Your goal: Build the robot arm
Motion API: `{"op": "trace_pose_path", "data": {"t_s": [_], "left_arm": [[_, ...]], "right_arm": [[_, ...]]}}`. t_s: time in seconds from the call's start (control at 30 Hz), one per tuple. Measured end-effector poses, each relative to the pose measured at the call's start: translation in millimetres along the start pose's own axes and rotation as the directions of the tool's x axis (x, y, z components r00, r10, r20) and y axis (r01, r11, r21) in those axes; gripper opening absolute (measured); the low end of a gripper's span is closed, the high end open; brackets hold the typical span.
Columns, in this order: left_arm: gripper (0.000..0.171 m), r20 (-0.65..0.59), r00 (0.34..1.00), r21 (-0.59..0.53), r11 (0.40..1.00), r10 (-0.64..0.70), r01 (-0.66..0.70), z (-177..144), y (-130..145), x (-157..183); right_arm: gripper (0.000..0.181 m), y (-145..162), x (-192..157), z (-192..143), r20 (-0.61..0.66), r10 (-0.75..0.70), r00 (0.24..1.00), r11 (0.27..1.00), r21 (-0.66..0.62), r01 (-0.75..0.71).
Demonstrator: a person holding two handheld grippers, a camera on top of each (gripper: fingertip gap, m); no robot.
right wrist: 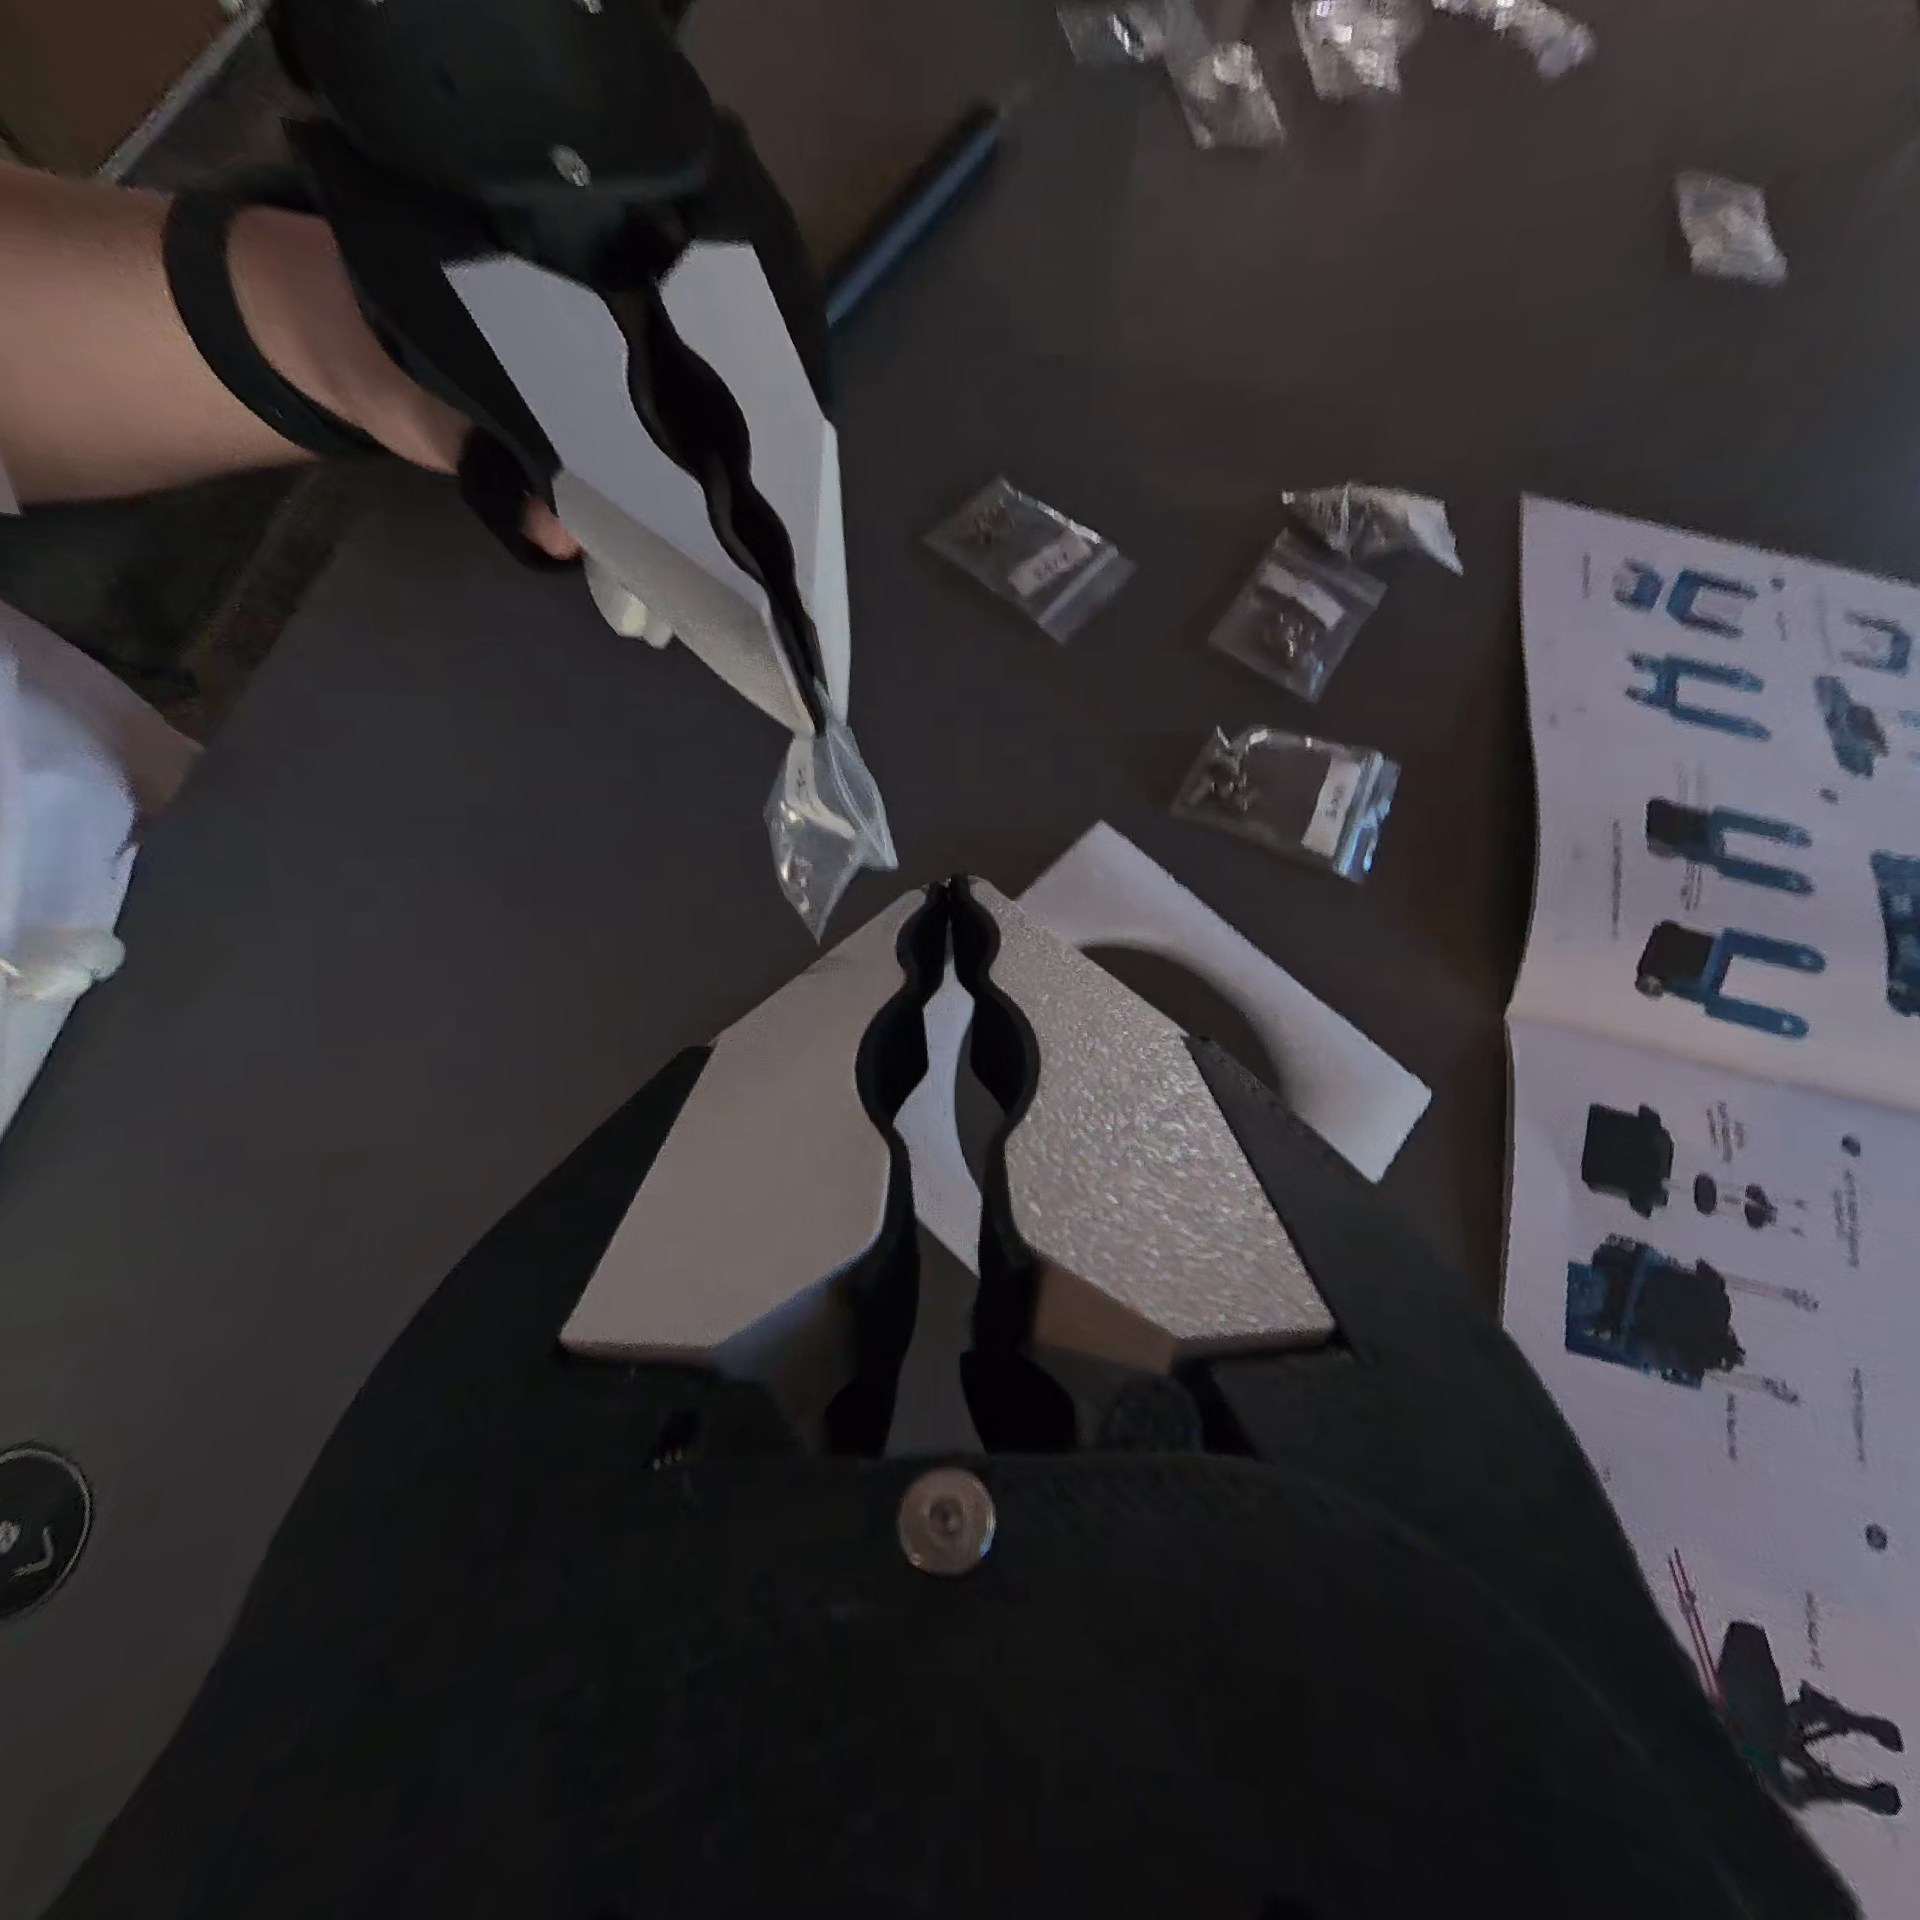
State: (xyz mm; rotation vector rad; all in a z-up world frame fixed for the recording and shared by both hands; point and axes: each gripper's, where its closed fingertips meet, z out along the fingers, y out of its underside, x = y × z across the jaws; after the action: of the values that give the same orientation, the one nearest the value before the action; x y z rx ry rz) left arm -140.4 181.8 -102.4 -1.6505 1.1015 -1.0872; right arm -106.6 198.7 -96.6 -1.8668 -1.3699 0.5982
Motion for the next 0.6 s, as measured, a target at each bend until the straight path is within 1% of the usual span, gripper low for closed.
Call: {"op": "trace_pose_path", "data": {"t_s": [0.13, 0.23, 0.3, 0.37, 0.6], "left_arm": [[0.000, 0.009, 0.999, 0.002, 0.999, 0.053, -0.053, 4, -2, 5], [0.000, 0.023, 0.996, -0.007, 0.996, 0.090, -0.090, 6, 0, 7], [0.000, 0.025, 0.995, -0.012, 0.995, 0.101, -0.101, 7, 1, 8], [0.000, 0.020, 0.995, -0.018, 0.995, 0.095, -0.094, 8, 4, 9], [0.000, 0.011, 0.999, -0.032, 0.999, 0.031, -0.031, 12, 8, 6]], "right_arm": [[0.000, -20, -6, 2, -0.051, -0.039, 0.998, 0.996, 0.081, 0.043], [0.000, -25, -11, 3, -0.125, -0.133, 0.983, 0.986, 0.088, 0.144], [0.000, -21, -15, 7, -0.162, -0.202, 0.966, 0.975, 0.057, 0.213], [0.001, -17, -17, 10, -0.182, -0.240, 0.954, 0.968, 0.036, 0.250], [0.000, -3, -19, 18, -0.226, -0.309, 0.924, 0.949, -0.017, 0.313]]}}
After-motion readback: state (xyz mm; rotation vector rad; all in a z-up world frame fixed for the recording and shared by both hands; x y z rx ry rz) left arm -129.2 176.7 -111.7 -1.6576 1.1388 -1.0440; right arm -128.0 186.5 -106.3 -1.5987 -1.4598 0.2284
